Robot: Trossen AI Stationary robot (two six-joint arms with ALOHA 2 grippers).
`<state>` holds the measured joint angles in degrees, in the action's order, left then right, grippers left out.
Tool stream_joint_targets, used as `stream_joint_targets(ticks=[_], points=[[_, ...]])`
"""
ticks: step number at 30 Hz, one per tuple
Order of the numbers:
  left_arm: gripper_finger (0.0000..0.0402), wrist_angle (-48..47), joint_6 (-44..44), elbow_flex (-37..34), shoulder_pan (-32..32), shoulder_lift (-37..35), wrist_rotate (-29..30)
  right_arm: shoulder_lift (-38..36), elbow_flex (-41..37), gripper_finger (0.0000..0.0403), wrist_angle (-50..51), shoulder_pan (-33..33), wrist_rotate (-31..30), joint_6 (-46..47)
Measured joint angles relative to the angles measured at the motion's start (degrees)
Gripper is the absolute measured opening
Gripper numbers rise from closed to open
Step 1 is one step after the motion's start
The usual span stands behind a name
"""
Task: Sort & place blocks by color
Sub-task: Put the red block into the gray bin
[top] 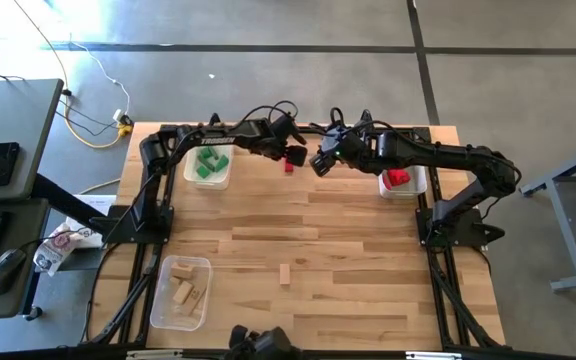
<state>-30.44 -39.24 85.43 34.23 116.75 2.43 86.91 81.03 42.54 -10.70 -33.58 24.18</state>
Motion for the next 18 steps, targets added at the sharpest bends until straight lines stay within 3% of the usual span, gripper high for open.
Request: stream_joint_targets(ticks=[18], points=[[0.0211, 2.3, 0.0, 0.0, 1.1, 6.1, -4.6, 0.0, 0.0, 0.0222, 0.1, 0.0, 0.0, 0.4]])
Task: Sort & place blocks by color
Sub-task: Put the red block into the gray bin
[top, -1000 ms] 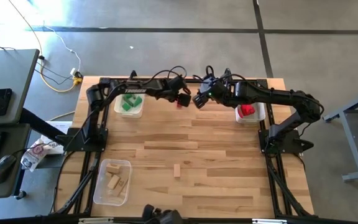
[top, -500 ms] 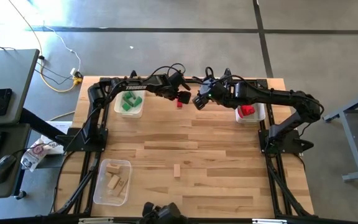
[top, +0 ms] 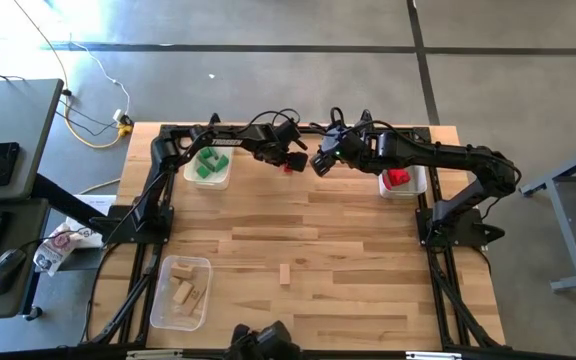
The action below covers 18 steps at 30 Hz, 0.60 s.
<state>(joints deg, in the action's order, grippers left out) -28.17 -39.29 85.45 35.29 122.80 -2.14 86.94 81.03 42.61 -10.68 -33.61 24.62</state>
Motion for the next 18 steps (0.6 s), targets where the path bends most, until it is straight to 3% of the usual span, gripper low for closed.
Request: stream_joint_targets(ticks=[18], points=[[0.0211, -7.8, 4.6, 1.2, 2.5, 0.0, -0.2, 0.0, 0.0, 0.0222, 0.2, 0.2, 0.0, 0.0]])
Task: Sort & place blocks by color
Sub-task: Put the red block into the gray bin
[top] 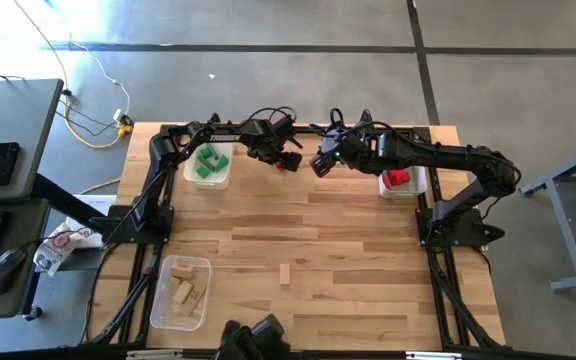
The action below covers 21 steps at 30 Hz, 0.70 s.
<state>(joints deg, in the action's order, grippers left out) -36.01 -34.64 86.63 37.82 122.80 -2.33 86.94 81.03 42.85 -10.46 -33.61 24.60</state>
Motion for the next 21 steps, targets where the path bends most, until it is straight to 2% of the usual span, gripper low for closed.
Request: stream_joint_targets(ticks=[8, 18, 21], points=[[0.0200, -0.1, 11.5, -0.1, -0.8, 0.0, 1.6, 0.0, 0.0, 0.0222, 0.0, 0.0, 0.0, 0.0], [0.0103, 0.3, 24.1, -0.1, -1.2, 0.0, 5.4, 0.0, 0.0, 0.0222, 0.0, 0.0, 1.3, 0.0], [0.0098, 0.2, 26.7, -0.1, -1.4, 0.0, 4.8, 0.0, 0.0, 0.0222, 0.0, 0.0, 2.8, -0.1]])
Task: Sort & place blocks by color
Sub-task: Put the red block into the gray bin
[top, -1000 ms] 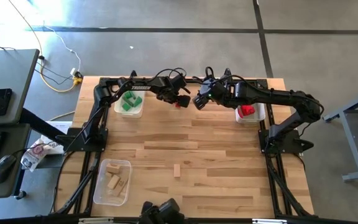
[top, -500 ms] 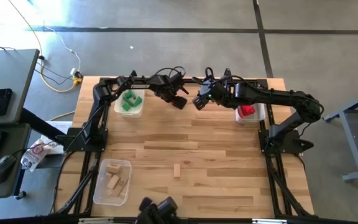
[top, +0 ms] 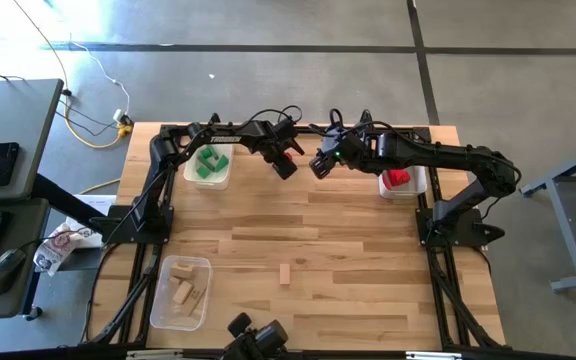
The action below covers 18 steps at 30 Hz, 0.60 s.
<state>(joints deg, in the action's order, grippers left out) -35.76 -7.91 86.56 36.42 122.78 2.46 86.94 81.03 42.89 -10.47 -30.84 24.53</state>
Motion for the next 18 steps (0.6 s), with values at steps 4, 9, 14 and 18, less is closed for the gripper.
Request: stream_joint_targets(ticks=[4, 9, 14, 18], points=[[0.0098, -0.5, 2.1, 0.0, -0.7, 0.0, -0.8, 0.0, 0.0, 0.0222, 0.0, 0.0, 1.9, -0.9], [0.0099, -2.1, 3.7, -0.1, -1.3, -0.8, -8.1, 0.0, 0.0, 0.0222, 0.0, 0.0, 4.9, -3.1], [0.0099, -2.2, 5.1, -0.1, -2.0, -2.0, -10.6, 0.0, 0.0, 0.0222, 0.2, 0.0, 9.4, -5.2], [0.0100, -3.8, 5.6, -0.1, -2.4, -2.3, -10.6, 0.0, 0.0, 0.0222, 0.4, 0.0, 14.1, -6.3]])
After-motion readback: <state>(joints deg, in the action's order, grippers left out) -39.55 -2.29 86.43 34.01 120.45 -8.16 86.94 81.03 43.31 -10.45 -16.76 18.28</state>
